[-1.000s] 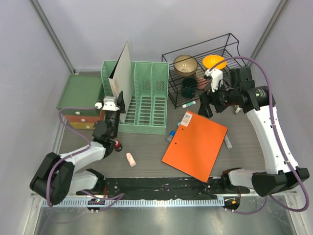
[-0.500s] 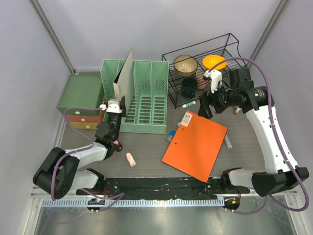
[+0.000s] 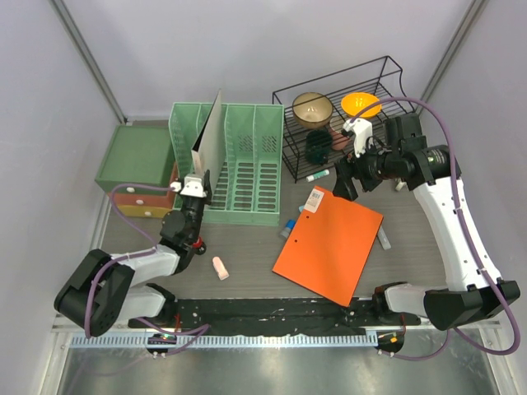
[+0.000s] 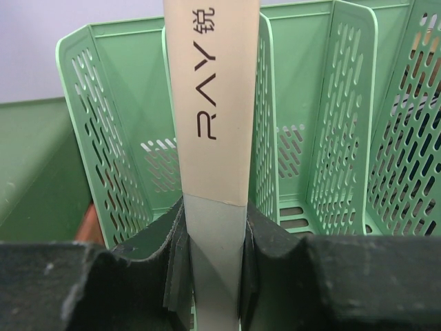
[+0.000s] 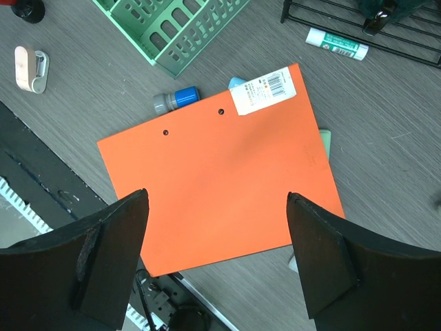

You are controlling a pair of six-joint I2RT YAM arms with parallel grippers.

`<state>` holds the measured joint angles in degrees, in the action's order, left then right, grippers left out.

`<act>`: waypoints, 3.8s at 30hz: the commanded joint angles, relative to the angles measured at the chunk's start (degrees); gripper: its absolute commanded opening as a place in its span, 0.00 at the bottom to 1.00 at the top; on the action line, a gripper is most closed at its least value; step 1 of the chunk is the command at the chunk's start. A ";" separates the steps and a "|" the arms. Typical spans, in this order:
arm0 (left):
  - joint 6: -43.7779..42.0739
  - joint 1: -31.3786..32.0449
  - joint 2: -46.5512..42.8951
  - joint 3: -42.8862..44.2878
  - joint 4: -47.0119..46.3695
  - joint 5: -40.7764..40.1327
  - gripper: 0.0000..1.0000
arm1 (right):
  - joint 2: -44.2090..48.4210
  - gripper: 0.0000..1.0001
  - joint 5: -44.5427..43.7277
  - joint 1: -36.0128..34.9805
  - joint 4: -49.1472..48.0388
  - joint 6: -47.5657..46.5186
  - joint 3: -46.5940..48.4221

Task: Organize the desk
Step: Place the folder in the storage box, then pick up the folder from the center of the board.

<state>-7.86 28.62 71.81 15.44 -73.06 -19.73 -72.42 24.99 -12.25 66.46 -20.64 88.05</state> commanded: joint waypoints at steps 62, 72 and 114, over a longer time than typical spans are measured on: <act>-15.78 -0.06 -35.78 33.51 107.07 54.62 1.00 | -23.45 0.79 -6.37 16.03 2.09 -23.03 -2.98; -16.93 -0.15 -34.81 33.43 107.60 54.00 1.00 | -32.87 0.78 -4.25 18.05 5.35 -29.71 0.90; -26.51 -0.15 -34.54 32.63 112.08 56.73 1.00 | -47.90 0.66 5.59 21.39 13.16 -43.16 4.05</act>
<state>-33.54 28.53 37.98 48.38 39.31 36.07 -120.16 26.65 8.78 74.70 -60.71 89.49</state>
